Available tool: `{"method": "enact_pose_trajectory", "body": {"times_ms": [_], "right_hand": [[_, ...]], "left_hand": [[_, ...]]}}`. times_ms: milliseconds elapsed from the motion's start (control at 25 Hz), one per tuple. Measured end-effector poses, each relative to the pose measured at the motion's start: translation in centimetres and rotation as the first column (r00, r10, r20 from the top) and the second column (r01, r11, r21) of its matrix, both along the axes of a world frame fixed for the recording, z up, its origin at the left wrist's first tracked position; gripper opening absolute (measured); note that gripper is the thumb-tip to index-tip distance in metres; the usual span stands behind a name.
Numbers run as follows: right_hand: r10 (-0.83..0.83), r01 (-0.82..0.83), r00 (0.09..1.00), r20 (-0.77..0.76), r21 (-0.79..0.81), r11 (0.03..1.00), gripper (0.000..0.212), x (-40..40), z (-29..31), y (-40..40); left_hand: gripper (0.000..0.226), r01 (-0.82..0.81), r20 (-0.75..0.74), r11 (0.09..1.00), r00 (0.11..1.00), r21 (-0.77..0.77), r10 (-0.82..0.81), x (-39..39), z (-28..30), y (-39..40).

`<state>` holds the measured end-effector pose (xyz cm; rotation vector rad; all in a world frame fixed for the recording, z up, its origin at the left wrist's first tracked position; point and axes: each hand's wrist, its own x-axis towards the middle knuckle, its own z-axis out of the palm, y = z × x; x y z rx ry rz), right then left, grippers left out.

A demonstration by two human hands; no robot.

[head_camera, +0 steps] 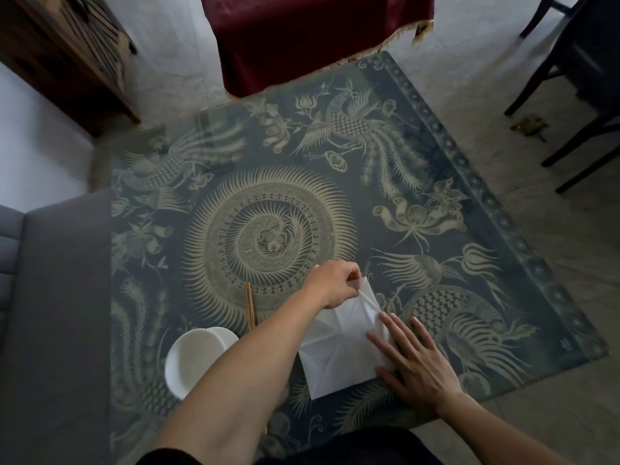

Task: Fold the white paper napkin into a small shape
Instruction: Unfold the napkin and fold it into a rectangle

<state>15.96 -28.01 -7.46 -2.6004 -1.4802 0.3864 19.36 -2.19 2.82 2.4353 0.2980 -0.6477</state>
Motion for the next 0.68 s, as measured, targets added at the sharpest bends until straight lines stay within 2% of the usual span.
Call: {"method": "enact_pose_trajectory", "body": {"times_ms": [160, 240, 360, 440, 520, 680], "right_hand": [[-0.004, 0.003, 1.000, 0.028, 0.039, 0.999, 0.066, -0.1, 0.1, -0.1], [-0.047, 0.044, 0.999, 0.022, 0.108, 0.993, 0.064, -0.3, 0.4, -0.1], [-0.320, 0.333, 0.943, -0.091, 0.232, 0.914, 0.070, -0.2, 1.4, 1.7], [-0.477, 0.514, 0.855, -0.205, 0.200, 0.834, 0.073, 0.4, 2.6, 3.8], [-0.481, 0.508, 0.853, -0.201, 0.118, 0.853, 0.064, 1.3, 3.6, 5.2], [-0.398, 0.421, 0.885, -0.242, 0.047, 0.906, 0.029, 2.2, 4.5, 4.6]], "left_hand": [[0.008, -0.059, 0.092, 0.998, 0.994, -0.008, 0.060, -1.5, 0.9, 0.5], [0.010, -0.092, 0.125, 0.995, 0.988, -0.022, 0.095, -2.3, 1.2, 0.7], [0.008, -0.106, 0.167, 0.993, 0.979, -0.060, 0.115, -3.1, 1.5, 1.0], [0.008, -0.104, 0.191, 0.991, 0.974, -0.089, 0.120, -3.8, 1.6, 1.2], [0.009, -0.107, 0.214, 0.988, 0.968, -0.114, 0.129, -4.6, 1.5, 1.2], [0.012, -0.137, 0.234, 0.985, 0.959, -0.107, 0.159, -6.6, 1.1, 1.7]]}}
